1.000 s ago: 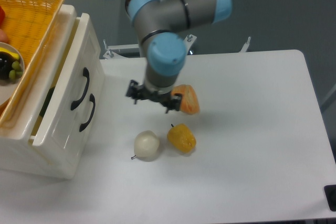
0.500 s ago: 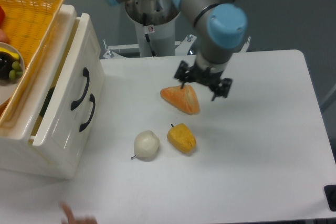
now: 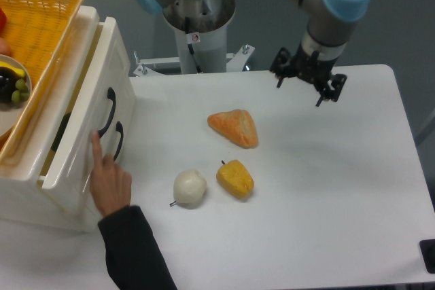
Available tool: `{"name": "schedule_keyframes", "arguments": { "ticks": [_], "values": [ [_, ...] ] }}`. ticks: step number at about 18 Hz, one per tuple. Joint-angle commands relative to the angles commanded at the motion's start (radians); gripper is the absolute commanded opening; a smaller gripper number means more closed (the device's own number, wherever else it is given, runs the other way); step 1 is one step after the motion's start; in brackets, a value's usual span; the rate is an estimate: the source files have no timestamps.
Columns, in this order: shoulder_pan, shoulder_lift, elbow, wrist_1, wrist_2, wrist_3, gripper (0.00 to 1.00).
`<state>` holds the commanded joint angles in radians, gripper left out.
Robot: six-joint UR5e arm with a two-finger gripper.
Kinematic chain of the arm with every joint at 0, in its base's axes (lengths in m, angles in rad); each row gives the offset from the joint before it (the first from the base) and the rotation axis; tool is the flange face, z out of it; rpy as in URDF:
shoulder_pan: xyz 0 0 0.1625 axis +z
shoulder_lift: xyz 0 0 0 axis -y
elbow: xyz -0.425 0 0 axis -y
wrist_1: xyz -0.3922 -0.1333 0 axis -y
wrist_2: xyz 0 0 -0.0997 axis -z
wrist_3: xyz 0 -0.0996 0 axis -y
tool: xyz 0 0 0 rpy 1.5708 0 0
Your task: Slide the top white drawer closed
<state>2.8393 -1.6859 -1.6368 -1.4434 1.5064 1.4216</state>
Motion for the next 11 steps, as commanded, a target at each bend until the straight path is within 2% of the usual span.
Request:
{"name": "schedule_keyframes", "arguments": {
  "ticks": [2,5,8,11],
  "values": [
    [0.018,0.006,0.0,-0.003,0.008,0.063,1.0],
    [0.037,0.034,-0.008,-0.008,0.008,0.069,1.0],
    [0.072,0.048,-0.005,-0.048,0.005,0.074,1.0],
    [0.094,0.06,-0.005,-0.06,0.005,0.114,1.0]
  ]
}}
